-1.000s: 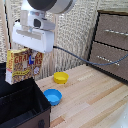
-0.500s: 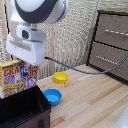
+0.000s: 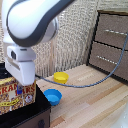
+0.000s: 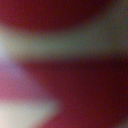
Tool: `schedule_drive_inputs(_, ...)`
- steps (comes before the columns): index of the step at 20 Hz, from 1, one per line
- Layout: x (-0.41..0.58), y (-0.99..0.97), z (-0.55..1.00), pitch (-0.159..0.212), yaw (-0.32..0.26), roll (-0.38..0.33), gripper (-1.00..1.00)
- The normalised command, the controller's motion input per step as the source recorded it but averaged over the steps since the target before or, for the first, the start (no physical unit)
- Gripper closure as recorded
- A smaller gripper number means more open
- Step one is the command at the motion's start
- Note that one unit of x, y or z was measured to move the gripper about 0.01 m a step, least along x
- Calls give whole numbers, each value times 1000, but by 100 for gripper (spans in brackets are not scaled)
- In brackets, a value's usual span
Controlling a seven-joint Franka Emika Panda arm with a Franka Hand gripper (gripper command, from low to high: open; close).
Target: Position your gripper near the granola bar, please. Lightly grip the granola bar with your gripping tool. Relocate your gripper along with the granola bar toward the leading division of the caddy with caution. Gently release the granola bar into the leading division of the caddy.
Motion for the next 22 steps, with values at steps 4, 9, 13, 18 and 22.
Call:
schedule_drive_inputs(4,192,289,-282,-160,-191,-176,100)
schedule_drive_inputs(9,6,349,80,28,-143,-131,-100)
schedule_drive_inputs(13,21,20,464,93,-83,-29,-100)
schedule_drive_inputs(18,22,-24,673,51,-20,-4,-100)
schedule_drive_inputs(22,24,-140,796,53,0,-39,-100)
